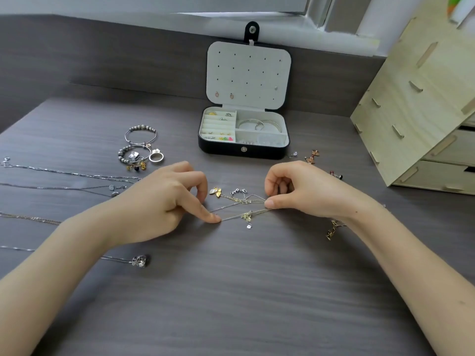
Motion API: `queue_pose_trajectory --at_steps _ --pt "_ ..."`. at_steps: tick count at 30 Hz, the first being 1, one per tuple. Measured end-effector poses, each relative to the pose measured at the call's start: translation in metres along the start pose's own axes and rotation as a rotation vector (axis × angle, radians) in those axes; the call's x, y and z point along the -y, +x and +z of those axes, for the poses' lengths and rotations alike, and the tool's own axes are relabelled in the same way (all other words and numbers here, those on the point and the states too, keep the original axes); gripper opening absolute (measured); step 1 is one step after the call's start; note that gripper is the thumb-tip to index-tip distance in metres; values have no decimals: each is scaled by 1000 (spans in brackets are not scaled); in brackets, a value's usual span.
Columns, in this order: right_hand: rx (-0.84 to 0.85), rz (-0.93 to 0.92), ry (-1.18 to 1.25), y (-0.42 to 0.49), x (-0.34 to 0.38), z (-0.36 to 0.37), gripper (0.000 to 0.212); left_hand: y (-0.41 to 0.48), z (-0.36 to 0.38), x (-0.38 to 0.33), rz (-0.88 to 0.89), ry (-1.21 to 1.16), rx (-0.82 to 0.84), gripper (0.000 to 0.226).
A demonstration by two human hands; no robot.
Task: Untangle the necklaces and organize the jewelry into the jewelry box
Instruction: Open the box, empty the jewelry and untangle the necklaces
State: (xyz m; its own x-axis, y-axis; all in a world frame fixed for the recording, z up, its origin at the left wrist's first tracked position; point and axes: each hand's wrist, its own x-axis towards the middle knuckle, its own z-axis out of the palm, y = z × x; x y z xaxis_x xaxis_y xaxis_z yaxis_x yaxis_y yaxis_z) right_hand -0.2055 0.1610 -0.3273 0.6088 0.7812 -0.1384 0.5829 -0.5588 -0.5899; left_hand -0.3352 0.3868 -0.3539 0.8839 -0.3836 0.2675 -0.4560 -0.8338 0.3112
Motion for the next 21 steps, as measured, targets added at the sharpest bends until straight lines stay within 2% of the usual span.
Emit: queue_pose_trajectory --at_steps 4,7,13,17,21 --pt "33 -1 31 0 -3 -3 16 -2 -1 4 -24 -9 21 68" --pt "53 -24 20 -1 -3 -4 15 -1 0 3 -51 -35 8 64" --pt "1 -129 -64 -14 10 0 9 5 0 -18 -202 -289 -100 30" --pt "-106 -194 -182 -17 15 17 9 9 7 -30 -247 -200 -200 22" --pt "-169 -191 -238 -17 15 27 2 14 19 -36 -235 -57 -243 24"
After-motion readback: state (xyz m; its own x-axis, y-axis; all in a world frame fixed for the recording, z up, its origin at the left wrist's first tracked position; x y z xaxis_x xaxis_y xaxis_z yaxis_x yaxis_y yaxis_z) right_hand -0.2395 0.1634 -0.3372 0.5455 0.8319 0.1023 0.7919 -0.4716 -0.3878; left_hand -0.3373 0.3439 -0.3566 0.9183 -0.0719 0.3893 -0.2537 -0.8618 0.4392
